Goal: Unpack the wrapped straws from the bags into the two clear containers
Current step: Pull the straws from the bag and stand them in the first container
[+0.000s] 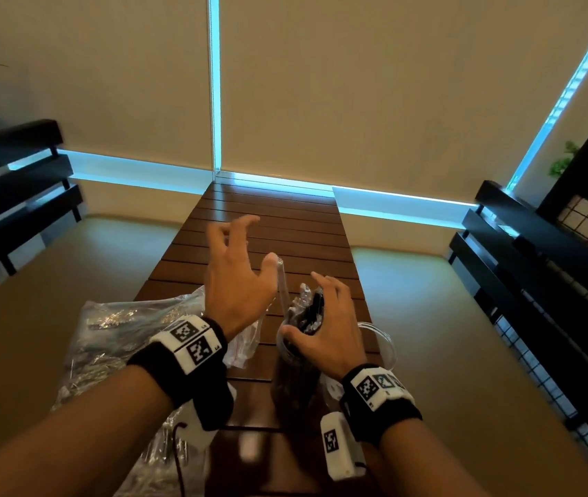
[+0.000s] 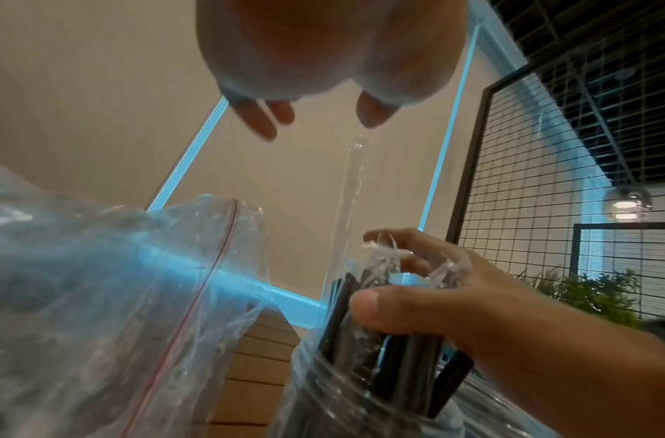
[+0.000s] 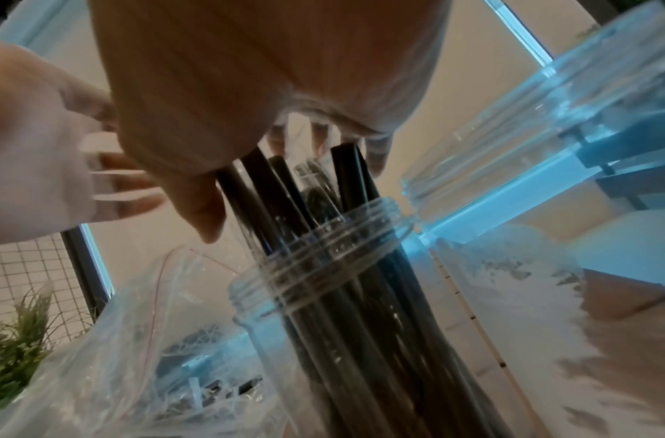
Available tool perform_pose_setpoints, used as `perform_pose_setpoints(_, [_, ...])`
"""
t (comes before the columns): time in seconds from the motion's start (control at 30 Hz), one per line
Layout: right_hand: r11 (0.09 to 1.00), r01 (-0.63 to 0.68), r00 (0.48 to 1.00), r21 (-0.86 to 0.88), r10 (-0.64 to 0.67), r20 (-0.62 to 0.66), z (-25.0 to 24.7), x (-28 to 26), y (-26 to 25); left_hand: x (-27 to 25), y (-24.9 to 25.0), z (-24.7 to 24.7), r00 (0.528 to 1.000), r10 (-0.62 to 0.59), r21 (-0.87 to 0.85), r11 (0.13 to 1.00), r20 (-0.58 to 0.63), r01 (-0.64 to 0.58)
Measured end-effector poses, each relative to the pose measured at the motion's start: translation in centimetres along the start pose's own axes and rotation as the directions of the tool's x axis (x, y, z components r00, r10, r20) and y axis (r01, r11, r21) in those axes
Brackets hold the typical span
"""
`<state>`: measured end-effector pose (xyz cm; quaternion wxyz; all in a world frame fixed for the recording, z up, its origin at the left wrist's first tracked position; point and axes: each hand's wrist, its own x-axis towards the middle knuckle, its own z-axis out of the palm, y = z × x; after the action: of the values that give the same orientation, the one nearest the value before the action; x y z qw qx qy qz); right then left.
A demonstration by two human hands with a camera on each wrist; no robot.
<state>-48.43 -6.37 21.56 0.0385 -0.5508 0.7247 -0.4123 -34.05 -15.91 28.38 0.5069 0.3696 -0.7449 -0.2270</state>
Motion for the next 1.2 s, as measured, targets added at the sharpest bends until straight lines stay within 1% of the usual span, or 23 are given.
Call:
perform_pose_setpoints(0.03, [1.000, 0.003, 1.000, 0.008, -0.003, 0.007, 0.1, -0.1, 0.2, 0.0, -0.2, 0.4, 0.993, -0.025, 0.009, 1.000, 0.117, 0.024])
perform_pose_setpoints(0.07, [1.000, 0.004, 1.000, 0.015, -0.004, 0.011, 0.2, -0.1, 0.3, -0.1, -0.5, 0.9, 0.972, -0.005, 0.026, 1.000, 0.236, -0.001])
perform_pose_setpoints(0.1, [1.000, 0.002, 1.000, 0.022, -0.002, 0.012, 0.3, -0.2, 0.5, -0.4, -0.9, 1.4, 0.941, 0.039, 0.051, 0.997, 0.337, -0.060])
perform_pose_setpoints(0.17, [0.999, -0.009, 1.000, 0.031, 0.009, 0.014, 0.5, -0.1, 0.7, -1.5, -1.7, 2.5, 0.855, 0.104, 0.103, 0.978, 0.508, -0.180])
perform_pose_setpoints(0.23, [0.999, -0.025, 0.999, 0.032, 0.023, 0.042, 0.4, 0.0, 0.8, -2.6, -2.3, 3.3, 0.766, 0.098, 0.117, 0.968, 0.636, -0.221])
perform_pose_setpoints(0.27, [0.999, -0.034, 0.997, 0.028, 0.032, 0.070, 0.3, 0.0, 0.8, -3.0, -2.6, 3.5, 0.760, 0.079, 0.116, 0.973, 0.645, -0.199])
perform_pose_setpoints(0.3, [0.999, -0.037, 0.994, 0.018, 0.035, 0.101, 0.0, 0.1, 0.9, -3.1, -2.8, 3.6, 0.791, 0.054, 0.107, 0.983, 0.609, -0.149])
perform_pose_setpoints(0.37, [0.999, -0.021, 0.992, -0.025, 0.024, 0.125, -0.6, 0.3, 0.9, -2.9, -2.9, 3.6, 0.884, 0.023, 0.094, 0.993, 0.467, -0.075])
perform_pose_setpoints(0.43, [0.998, 0.010, 0.996, -0.063, -0.004, 0.092, -1.0, 0.5, 0.6, -2.6, -2.7, 3.5, 0.929, 0.025, 0.120, 0.990, 0.369, -0.075])
perform_pose_setpoints(0.5, [0.998, 0.033, 0.997, -0.062, -0.028, 0.078, -1.0, 0.5, 0.2, -2.4, -2.5, 3.4, 0.933, -0.001, 0.131, 0.990, 0.360, -0.050])
perform_pose_setpoints(0.53, [0.997, 0.042, 0.995, -0.059, -0.036, 0.096, -0.8, 0.4, 0.1, -2.4, -2.6, 3.4, 0.922, -0.042, 0.140, 0.990, 0.385, -0.013])
perform_pose_setpoints(0.57, [0.997, 0.046, 0.992, -0.063, -0.038, 0.123, -0.5, 0.2, 0.1, -2.3, -2.8, 3.2, 0.901, -0.086, 0.157, 0.987, 0.424, 0.020])
perform_pose_setpoints(0.63, [0.995, 0.031, 0.987, -0.098, -0.016, 0.157, -0.1, -0.1, 0.3, -2.2, -3.1, 2.8, 0.837, -0.132, 0.177, 0.983, 0.531, 0.043])
perform_pose_setpoints(0.67, [0.993, 0.019, 0.989, -0.118, -0.002, 0.145, -0.1, -0.2, 0.4, -2.1, -3.2, 2.5, 0.810, -0.131, 0.159, 0.986, 0.571, 0.048])
perform_pose_setpoints(0.7, [0.990, 0.012, 0.993, -0.138, 0.004, 0.114, -0.1, -0.2, 0.4, -2.1, -3.2, 2.2, 0.798, -0.122, 0.128, 0.990, 0.590, 0.056])
perform_pose_setpoints(0.83, [0.973, 0.041, 0.999, -0.227, -0.045, -0.011, -1.2, 0.1, -0.6, -2.2, -2.4, 1.0, 0.834, -0.111, 0.062, 0.994, 0.540, 0.092])
perform_pose_setpoints(0.93, [0.977, 0.044, 0.999, -0.211, -0.038, 0.030, -1.9, 0.3, -1.1, -2.1, -1.5, 0.5, 0.822, -0.132, 0.026, 0.990, 0.554, 0.141])
perform_pose_setpoints(0.97, [0.981, 0.034, 0.999, -0.190, -0.027, 0.040, -2.1, 0.3, -1.3, -2.0, -1.3, 0.4, 0.828, -0.132, 0.029, 0.990, 0.545, 0.139])
perform_pose_setpoints(1.03, [0.991, -0.001, 1.000, -0.133, 0.001, 0.005, -2.7, 0.5, -1.8, -1.7, -1.2, 0.0, 0.874, -0.108, 0.051, 0.994, 0.473, 0.095])
perform_pose_setpoints(1.07, [0.993, -0.005, 0.999, -0.116, -0.002, -0.053, -3.0, 0.7, -2.3, -1.5, -1.3, -0.2, 0.907, -0.091, 0.069, 0.995, 0.411, 0.069])
perform_pose_setpoints(1.13, [0.991, 0.066, 0.971, -0.114, -0.090, -0.222, -3.4, 1.1, -3.8, -0.8, -1.6, -1.3, 0.957, -0.058, 0.160, 0.987, 0.284, 0.012])
perform_pose_setpoints(1.17, [0.983, 0.132, 0.948, -0.130, -0.164, -0.273, -3.3, 1.4, -4.8, -0.4, -1.8, -1.9, 0.964, -0.054, 0.259, 0.966, 0.259, -0.016])
perform_pose_setpoints(1.2, [0.966, 0.206, 0.935, -0.159, -0.242, -0.259, -3.1, 1.7, -6.0, -0.1, -2.4, -2.6, 0.958, -0.083, 0.373, 0.928, 0.273, -0.026])
